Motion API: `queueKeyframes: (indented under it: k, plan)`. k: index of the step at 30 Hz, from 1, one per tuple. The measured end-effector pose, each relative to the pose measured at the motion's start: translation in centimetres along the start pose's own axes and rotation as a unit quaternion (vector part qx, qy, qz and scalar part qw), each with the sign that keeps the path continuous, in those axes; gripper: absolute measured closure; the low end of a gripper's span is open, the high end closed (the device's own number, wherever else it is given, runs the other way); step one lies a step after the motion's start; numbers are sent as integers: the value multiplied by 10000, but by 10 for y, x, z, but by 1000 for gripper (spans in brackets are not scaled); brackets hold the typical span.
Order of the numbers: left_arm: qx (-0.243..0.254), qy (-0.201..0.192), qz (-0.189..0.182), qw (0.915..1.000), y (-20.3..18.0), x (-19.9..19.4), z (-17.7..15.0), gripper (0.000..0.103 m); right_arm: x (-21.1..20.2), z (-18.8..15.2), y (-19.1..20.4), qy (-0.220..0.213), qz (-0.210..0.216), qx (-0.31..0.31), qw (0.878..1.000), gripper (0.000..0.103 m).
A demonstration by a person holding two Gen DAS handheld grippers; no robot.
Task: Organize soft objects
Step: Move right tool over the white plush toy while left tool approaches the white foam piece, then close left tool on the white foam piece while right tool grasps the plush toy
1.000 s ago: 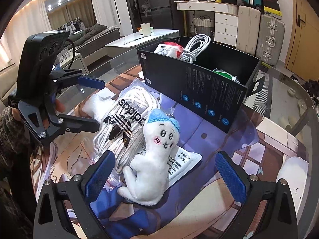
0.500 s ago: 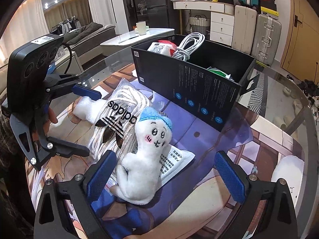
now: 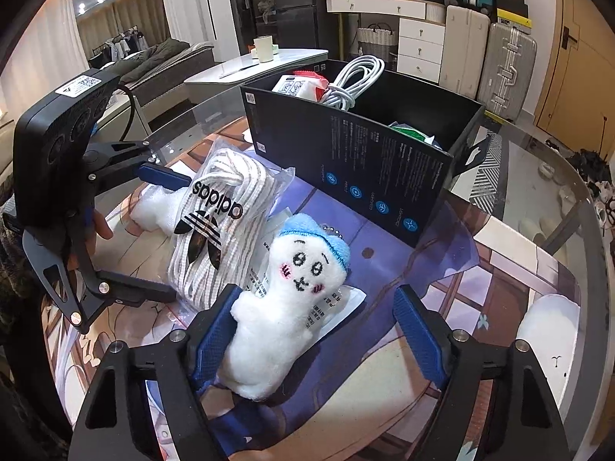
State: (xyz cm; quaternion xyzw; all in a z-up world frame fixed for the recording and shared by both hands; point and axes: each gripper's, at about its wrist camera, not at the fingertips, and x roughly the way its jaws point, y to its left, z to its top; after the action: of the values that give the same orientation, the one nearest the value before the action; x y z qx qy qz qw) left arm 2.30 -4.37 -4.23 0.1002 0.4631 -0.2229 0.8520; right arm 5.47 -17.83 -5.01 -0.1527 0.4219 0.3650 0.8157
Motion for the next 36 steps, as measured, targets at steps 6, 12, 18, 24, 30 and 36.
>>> queueKeyframes:
  k: [6,12,18,24,30,36]
  plan:
    - [84,-53,-38,9999,1,-2,-4,0,0,0,-1,115,15,36,9999,28]
    - [136,-79,-81,9998,3,-3,-5,0,1,0,-10,248,-27,192,9995,30]
    - [187,-132,-104,9997,4,-4,-8,0,3,2,-15,302,10,344,9990,38]
    - [193,-93,-124,9997,5,-5,-7,1,0,1,-22,281,136,451,9985,61]
    - [136,-81,-96,9998,11,-9,-6,13,-3,1,-23,256,222,505,9981,67]
    - [84,-90,-41,9999,16,-15,-8,31,-8,2,-27,218,231,557,9979,69]
